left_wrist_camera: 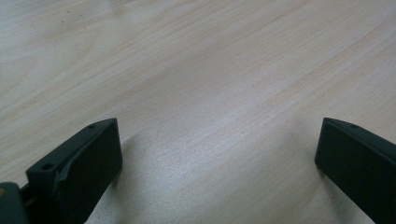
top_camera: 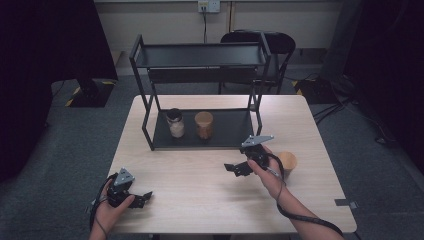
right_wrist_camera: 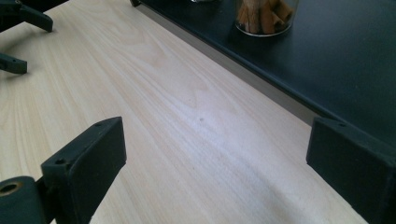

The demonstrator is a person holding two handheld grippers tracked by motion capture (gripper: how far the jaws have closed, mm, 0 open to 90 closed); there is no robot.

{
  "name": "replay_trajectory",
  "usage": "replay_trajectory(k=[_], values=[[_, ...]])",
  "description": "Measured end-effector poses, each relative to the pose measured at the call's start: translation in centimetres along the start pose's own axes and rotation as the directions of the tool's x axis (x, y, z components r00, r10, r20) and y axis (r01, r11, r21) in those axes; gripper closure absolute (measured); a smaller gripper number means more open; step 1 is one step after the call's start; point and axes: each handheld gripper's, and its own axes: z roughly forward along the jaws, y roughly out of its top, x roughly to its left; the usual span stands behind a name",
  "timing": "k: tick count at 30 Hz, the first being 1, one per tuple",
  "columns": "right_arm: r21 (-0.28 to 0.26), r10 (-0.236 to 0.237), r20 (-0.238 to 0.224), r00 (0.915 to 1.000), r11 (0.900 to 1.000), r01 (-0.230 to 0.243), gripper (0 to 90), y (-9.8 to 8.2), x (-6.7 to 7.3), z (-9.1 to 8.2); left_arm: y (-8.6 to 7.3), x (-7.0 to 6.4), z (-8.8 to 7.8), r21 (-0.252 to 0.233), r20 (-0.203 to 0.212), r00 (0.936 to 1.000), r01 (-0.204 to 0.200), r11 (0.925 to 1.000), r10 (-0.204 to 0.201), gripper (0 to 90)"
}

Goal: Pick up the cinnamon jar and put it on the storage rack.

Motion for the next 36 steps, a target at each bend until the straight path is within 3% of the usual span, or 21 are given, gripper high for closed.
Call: replay_trajectory(k=[36], values=[[0.006,0.013,-0.022,0.9997,1.0,-0.013,3.5,-4.1,-0.3,-3.1,0.0,0.0,0.0,0.0,0.0,1.0,0.0,1.0,0.0,0.2]])
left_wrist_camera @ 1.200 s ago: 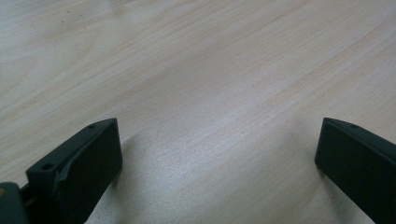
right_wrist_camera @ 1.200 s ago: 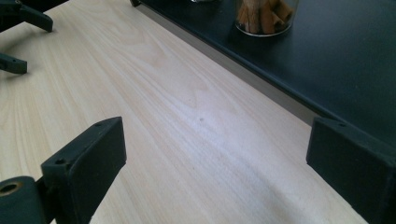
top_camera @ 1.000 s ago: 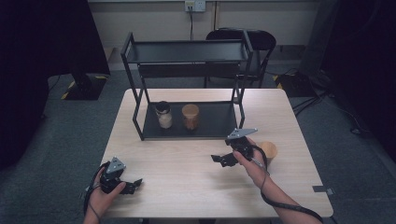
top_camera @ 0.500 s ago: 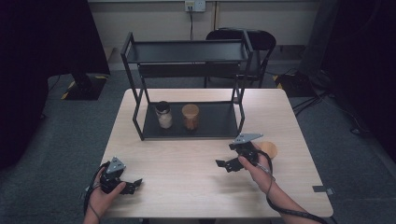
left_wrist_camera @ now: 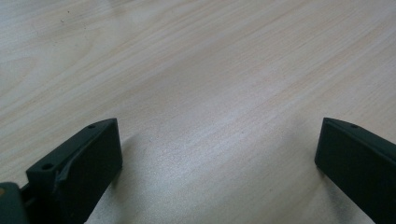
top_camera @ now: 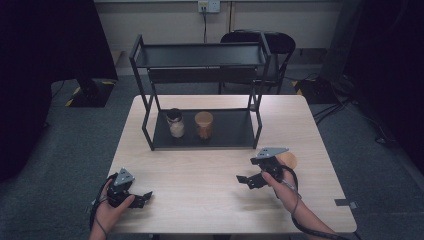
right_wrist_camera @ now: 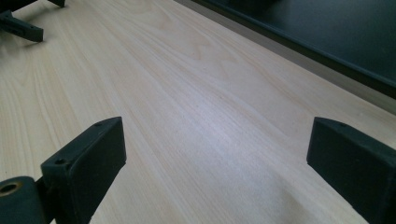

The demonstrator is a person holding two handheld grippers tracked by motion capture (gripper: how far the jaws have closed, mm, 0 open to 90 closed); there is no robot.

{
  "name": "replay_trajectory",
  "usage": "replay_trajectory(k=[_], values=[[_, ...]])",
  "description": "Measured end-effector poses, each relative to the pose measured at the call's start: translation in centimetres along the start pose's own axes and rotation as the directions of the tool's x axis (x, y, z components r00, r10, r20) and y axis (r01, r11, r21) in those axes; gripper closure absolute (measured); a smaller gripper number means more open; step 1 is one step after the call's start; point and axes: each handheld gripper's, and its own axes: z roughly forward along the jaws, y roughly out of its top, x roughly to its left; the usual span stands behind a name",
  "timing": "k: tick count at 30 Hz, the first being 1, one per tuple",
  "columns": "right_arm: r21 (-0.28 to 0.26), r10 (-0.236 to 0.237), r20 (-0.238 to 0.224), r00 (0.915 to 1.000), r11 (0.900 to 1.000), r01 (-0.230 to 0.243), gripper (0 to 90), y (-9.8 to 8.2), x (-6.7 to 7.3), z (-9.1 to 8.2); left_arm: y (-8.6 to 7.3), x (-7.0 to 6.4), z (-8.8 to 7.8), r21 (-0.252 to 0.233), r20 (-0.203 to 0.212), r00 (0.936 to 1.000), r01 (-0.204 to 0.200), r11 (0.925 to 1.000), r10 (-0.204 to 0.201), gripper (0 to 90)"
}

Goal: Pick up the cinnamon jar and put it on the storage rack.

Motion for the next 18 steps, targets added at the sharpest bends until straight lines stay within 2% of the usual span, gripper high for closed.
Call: replay_trajectory(k=[5,18], values=[[0.004,0.006,0.001,1.0,1.0,-0.006,3.5,-0.5,-0.1,-0.3,0.0,0.0,0.0,0.0,0.0,1.0,0.0,1.0,0.0,0.2],[0.011,0.003,-0.052,0.9987,1.0,-0.003,3.7,-1.7,0.3,-1.1,0.0,0.0,0.0,0.0,0.0,1.0,0.0,1.0,0.0,0.2]])
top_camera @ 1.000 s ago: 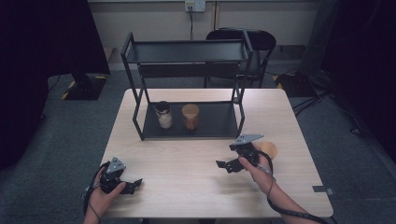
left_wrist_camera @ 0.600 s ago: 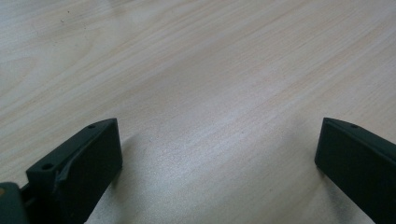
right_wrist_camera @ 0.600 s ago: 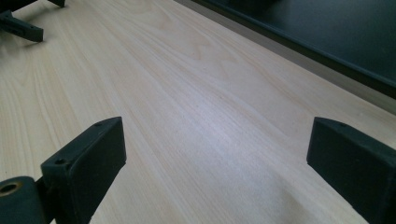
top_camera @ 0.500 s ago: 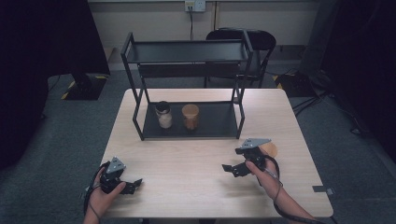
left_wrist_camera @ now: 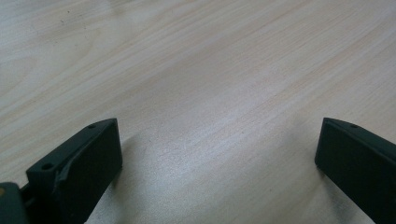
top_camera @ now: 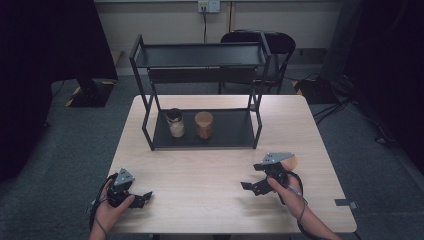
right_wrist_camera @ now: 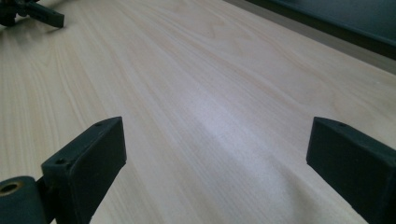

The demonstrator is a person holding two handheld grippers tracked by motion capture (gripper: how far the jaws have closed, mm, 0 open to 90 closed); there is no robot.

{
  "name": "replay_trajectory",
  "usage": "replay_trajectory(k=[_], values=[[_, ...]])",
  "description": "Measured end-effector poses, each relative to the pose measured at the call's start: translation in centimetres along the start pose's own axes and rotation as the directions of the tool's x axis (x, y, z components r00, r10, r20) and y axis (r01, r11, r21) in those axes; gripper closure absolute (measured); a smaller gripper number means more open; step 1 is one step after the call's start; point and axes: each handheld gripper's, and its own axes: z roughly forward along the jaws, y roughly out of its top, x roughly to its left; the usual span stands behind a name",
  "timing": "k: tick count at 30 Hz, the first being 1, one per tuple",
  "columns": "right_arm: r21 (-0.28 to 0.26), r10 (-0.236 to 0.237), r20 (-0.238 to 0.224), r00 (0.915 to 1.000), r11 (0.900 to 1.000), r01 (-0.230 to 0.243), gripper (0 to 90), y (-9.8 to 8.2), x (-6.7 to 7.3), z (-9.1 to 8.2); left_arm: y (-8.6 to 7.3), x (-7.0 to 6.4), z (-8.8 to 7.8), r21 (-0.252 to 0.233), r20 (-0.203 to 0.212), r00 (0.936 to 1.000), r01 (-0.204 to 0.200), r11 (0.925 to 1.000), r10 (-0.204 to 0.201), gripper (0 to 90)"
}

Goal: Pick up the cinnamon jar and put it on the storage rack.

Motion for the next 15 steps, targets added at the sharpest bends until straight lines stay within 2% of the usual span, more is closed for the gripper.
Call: replay_trajectory(k=[15], values=[[-0.002,-0.036,-0.029,0.9989,0.999,0.036,3.3,-0.1,0.9,-1.9,0.0,0.0,0.0,0.0,0.0,1.0,0.0,1.0,0.0,0.2]])
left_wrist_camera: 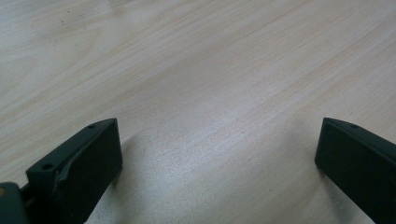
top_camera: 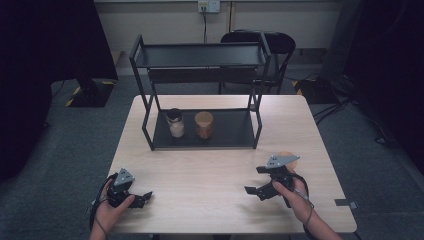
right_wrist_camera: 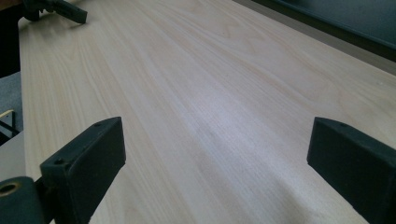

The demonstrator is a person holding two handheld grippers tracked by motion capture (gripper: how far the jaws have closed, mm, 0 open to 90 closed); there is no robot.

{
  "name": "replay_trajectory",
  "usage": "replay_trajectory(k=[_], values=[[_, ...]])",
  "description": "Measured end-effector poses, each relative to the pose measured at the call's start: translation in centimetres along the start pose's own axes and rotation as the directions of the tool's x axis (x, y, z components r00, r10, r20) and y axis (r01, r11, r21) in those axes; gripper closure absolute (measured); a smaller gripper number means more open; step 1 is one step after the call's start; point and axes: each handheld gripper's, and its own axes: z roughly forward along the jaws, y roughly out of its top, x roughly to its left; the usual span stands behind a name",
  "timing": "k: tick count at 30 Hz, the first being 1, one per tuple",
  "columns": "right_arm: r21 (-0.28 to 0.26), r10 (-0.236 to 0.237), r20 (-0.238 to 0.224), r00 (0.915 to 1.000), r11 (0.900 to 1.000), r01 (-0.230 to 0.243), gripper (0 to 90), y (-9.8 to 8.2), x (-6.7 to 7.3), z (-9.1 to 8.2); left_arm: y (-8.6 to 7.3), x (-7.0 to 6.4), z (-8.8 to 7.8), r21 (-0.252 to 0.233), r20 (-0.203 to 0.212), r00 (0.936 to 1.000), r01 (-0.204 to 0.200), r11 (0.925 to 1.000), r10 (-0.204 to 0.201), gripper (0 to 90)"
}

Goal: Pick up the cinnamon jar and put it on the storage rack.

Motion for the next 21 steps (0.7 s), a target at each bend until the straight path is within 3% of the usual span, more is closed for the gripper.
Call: replay_trajectory(k=[21], values=[[-0.012,-0.021,0.023,0.9995,1.0,0.021,2.8,0.6,0.3,-3.1,0.0,0.0,0.0,0.0,0.0,1.0,0.0,1.0,0.0,0.2]])
